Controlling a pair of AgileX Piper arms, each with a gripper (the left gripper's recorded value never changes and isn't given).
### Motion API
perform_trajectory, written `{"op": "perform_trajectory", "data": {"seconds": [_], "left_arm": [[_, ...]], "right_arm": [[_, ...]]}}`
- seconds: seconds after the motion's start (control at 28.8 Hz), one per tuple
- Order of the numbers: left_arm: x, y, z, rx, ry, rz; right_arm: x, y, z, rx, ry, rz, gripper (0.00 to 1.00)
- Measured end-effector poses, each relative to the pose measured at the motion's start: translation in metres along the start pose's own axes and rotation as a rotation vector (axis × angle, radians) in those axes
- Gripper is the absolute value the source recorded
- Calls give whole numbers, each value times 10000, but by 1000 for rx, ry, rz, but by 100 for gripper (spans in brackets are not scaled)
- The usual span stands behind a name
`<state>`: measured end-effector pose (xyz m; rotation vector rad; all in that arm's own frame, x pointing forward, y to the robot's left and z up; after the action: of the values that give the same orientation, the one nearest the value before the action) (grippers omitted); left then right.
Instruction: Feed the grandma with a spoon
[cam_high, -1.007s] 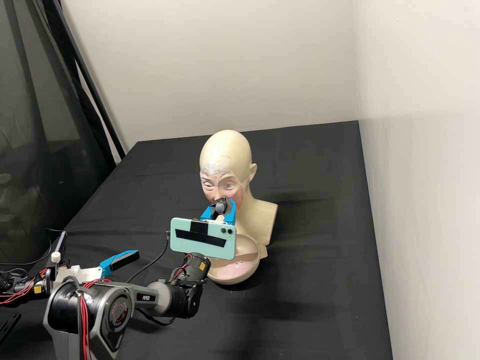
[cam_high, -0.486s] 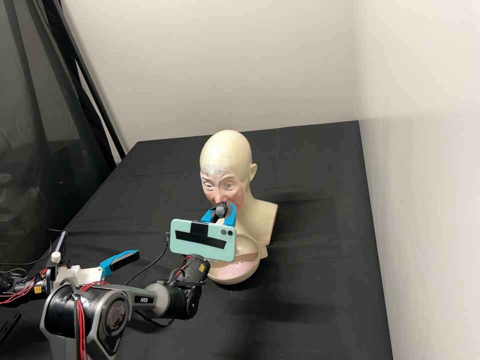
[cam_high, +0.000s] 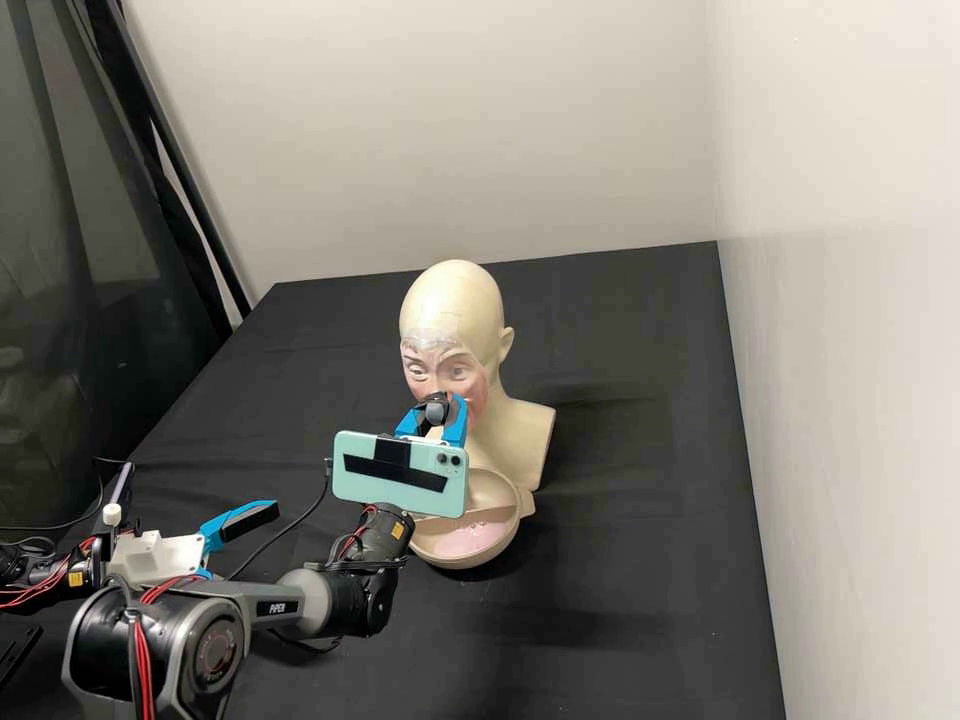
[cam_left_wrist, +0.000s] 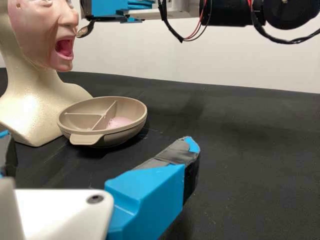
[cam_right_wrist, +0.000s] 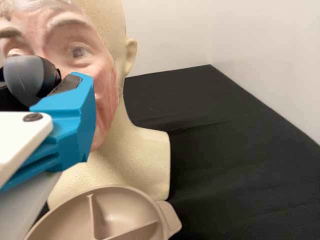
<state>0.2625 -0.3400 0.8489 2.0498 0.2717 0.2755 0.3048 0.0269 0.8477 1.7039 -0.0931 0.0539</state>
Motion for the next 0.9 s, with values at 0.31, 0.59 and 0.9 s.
{"op": "perform_trajectory", "data": {"seconds": [0.31,0.59,0.9], "left_arm": [[-1,2,-6,0,2,1],[-1,2,-6,0,2,1],[1,0,2,5,8,3]], "right_arm": [[-15,-53,-90,2,29,-18,0],[-15,-59,-95,2,31,-21,0],[-30,-75,-83,3,25,-26,0]]}}
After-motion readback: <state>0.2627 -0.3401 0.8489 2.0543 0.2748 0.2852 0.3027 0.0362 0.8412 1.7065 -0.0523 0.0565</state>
